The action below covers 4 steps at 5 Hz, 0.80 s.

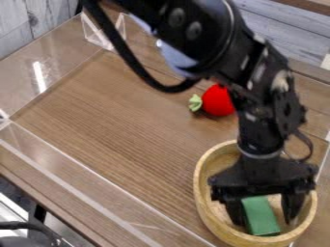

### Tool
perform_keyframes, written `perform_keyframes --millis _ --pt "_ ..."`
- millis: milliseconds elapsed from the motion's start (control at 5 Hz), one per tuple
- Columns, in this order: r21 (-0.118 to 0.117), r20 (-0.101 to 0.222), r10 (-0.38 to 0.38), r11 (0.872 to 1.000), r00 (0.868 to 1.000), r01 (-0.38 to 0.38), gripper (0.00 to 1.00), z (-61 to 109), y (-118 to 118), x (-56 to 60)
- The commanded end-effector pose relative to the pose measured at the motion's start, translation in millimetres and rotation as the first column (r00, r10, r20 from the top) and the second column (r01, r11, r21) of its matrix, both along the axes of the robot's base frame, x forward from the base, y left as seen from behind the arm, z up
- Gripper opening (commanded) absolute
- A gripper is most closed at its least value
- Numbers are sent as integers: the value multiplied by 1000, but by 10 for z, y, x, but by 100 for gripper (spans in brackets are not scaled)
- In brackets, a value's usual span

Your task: Remove the green block from the brown bowl and put it on the table

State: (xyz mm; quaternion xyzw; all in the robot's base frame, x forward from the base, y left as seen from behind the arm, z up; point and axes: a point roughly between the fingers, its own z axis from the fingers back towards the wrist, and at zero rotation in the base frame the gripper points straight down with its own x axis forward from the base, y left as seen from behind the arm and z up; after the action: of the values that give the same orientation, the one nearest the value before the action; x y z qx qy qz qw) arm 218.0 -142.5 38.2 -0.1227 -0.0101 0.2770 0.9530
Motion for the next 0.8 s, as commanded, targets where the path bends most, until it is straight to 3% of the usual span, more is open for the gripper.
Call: perform_keyframes --millis 0,600 --pt "-6 30 9 1000 1000 -8 100 4 -16 52" --pt "41 62 -29 999 998 27 100 -6 55 99"
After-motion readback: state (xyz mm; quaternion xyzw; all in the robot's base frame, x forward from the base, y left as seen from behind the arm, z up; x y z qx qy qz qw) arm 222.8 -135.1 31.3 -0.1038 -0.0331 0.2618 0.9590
